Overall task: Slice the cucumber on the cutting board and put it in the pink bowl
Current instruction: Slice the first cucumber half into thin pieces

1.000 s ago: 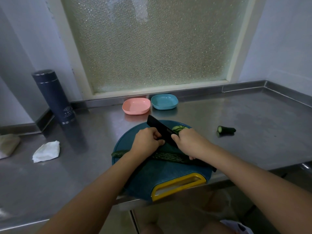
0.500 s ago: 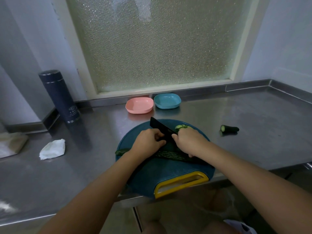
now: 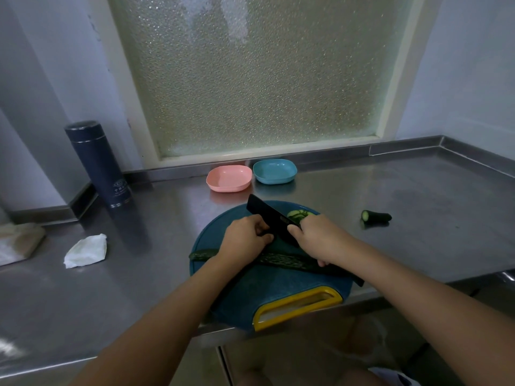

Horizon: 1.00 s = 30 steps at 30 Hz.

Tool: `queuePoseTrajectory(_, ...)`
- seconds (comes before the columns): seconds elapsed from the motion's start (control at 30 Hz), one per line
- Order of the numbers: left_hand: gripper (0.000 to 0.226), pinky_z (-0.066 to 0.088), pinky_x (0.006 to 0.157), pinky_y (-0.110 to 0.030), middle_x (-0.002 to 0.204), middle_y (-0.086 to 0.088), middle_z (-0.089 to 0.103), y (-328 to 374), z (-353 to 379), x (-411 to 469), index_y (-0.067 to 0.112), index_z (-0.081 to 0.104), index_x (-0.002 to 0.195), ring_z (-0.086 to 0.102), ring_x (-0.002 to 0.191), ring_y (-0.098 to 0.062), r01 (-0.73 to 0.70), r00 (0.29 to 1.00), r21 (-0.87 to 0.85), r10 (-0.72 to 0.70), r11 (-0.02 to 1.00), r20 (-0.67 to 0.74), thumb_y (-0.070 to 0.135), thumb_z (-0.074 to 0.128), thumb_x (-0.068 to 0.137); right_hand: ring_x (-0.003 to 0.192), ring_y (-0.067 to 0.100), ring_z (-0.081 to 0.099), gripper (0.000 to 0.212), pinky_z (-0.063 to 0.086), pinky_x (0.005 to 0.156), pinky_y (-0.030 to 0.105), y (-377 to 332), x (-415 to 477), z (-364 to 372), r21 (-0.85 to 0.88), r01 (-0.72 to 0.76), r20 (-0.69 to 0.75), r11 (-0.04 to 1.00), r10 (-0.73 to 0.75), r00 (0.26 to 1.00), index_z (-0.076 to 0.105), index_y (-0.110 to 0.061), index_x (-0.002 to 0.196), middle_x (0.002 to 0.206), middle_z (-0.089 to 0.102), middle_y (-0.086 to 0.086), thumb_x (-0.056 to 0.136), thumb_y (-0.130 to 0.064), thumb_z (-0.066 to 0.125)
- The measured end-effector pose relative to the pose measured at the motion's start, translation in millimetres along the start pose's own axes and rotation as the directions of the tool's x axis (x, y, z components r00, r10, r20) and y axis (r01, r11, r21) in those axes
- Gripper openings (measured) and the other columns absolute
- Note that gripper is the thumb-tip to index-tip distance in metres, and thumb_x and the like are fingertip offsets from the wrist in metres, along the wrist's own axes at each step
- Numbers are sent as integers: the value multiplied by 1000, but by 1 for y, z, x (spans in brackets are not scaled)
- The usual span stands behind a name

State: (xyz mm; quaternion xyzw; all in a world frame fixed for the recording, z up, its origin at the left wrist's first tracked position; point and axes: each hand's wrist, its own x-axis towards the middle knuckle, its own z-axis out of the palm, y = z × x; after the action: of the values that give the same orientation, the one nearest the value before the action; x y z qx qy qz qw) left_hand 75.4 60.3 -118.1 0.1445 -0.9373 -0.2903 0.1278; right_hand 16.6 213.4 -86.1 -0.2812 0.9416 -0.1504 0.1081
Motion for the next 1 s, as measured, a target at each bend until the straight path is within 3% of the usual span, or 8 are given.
queuePoseTrajectory(0.13, 16, 39, 68, -23, 83, 7, 58, 1, 2, 0, 18, 63, 94, 53, 79, -10, 11, 1000, 9, -11, 1000, -8, 28, 68, 82, 36, 18, 53, 53, 48, 46, 27, -1, 3, 3, 16, -7, -3, 1000, 7, 1000, 57, -4, 76, 47, 54, 8, 102, -41, 29)
queuePoseTrajectory(0.43, 12, 37, 66, -21, 80, 8, 56, 1, 3, -1, 19, 60, 89, 52, 77, -8, 30, 999, -2, -30, 1000, -25, 26, 67, 82, 43, 21, 53, 53, 55, 63, 33, -17, 17, 14, -17, -14, -5, 1000, 14, 1000, 47, -8, 62, 54, 50, 9, 103, -38, 29)
queuePoseTrajectory(0.57, 15, 39, 69, -22, 82, 8, 57, 1, 4, -1, 19, 62, 94, 53, 79, -9, 25, 999, -9, -25, 1000, -31, 27, 68, 82, 45, 23, 56, 55, 57, 69, 36, -12, 18, 12, -24, -27, 14, 999, 27, 1000, 53, -5, 67, 52, 54, 10, 102, -40, 30)
queuePoseTrajectory(0.67, 18, 41, 71, -22, 84, 7, 58, 1, 4, -1, 18, 63, 97, 54, 81, -9, 14, 999, -3, -14, 1000, -42, 27, 68, 82, 45, 23, 57, 57, 55, 64, 34, -8, 14, 11, -22, -47, 36, 999, 48, 998, 61, -1, 80, 53, 57, 11, 101, -43, 29)
queuePoseTrajectory(0.8, 17, 42, 71, -23, 82, 8, 58, 1, 4, -1, 18, 63, 95, 54, 80, -9, 22, 999, -13, -23, 1000, -42, 27, 68, 81, 39, 19, 54, 53, 56, 61, 34, -3, 5, 7, -12, 1, -15, 1000, -1, 1000, 55, -6, 70, 48, 53, 7, 101, -41, 29)
queuePoseTrajectory(1.0, 13, 39, 67, -23, 77, 8, 57, 2, 4, -3, 21, 56, 84, 54, 77, -10, 27, 999, -8, -28, 1000, -35, 26, 68, 81, 40, 19, 55, 52, 50, 51, 30, -3, -1, 2, -29, 26, -41, 999, -27, 999, 54, -7, 73, 55, 54, 8, 102, -41, 28)
